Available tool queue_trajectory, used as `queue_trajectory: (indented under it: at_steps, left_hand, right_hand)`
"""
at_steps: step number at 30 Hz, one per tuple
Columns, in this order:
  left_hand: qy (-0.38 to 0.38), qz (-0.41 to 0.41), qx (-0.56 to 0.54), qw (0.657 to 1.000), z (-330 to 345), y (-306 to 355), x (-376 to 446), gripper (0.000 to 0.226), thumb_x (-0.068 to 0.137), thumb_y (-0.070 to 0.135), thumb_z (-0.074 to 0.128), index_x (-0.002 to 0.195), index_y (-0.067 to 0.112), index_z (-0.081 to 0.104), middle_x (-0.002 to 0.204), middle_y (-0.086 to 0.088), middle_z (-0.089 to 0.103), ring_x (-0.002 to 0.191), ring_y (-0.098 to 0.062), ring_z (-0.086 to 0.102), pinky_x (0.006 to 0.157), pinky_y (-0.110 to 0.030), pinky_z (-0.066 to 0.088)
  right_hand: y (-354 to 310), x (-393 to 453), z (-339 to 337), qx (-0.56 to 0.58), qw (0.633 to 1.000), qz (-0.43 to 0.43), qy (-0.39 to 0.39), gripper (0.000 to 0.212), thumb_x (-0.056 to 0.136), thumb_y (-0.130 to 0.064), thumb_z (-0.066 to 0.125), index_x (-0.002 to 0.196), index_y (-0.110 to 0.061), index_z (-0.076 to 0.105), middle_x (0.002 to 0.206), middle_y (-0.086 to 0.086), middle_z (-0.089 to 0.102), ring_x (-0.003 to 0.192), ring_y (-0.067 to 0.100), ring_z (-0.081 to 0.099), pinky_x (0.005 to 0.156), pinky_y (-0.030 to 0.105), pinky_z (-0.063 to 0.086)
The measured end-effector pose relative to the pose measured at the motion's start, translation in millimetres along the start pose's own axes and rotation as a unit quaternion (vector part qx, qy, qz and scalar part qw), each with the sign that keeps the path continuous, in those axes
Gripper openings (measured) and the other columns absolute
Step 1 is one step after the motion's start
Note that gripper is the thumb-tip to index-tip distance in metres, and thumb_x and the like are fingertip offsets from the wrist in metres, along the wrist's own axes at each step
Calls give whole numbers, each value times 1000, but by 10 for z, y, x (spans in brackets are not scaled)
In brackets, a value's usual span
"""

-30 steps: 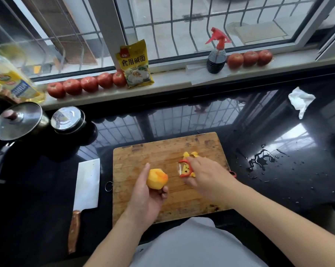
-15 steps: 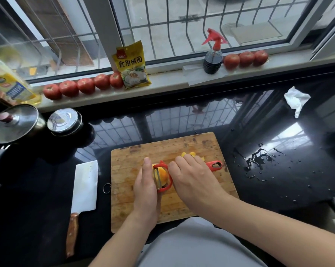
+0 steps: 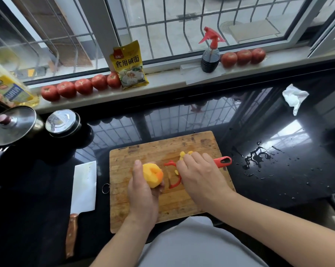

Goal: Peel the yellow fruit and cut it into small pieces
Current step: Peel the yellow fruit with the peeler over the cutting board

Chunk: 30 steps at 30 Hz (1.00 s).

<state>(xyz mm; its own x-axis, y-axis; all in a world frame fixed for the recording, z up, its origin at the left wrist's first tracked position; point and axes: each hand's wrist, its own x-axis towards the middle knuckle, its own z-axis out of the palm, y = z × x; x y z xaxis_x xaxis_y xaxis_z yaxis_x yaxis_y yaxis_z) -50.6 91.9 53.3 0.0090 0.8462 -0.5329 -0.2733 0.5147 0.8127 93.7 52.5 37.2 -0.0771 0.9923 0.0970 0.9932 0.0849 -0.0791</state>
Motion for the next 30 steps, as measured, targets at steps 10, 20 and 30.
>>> queue_trajectory:
  at_steps: [10, 20, 30]
  left_hand:
    - [-88, -118, -21, 989, -79, 155, 114, 57, 95, 62, 55, 111, 9, 63, 90, -18, 68, 64, -23, 58, 51, -29, 46]
    - [-89, -61, 48, 993, 28, 32, 64, 54, 102, 59, 46, 92, 12, 70, 77, -9, 66, 67, -17, 61, 59, -31, 47]
    - [-104, -38, 25, 994, -108, 153, 141, 65, 94, 63, 50, 119, 4, 60, 91, -22, 68, 59, -22, 56, 48, -29, 44]
  right_hand:
    - [610, 108, 194, -40, 989, 126, -72, 9, 96, -15, 56, 103, -21, 58, 97, -1, 60, 86, 20, 50, 75, 34, 42]
    - [-157, 80, -197, 23, 997, -3, 71, 11, 95, -11, 48, 86, -16, 53, 78, 3, 50, 69, 20, 39, 63, 36, 38]
    - [547, 179, 113, -93, 985, 125, -78, 22, 91, -8, 45, 108, -16, 56, 101, 4, 55, 90, 24, 49, 80, 38, 44]
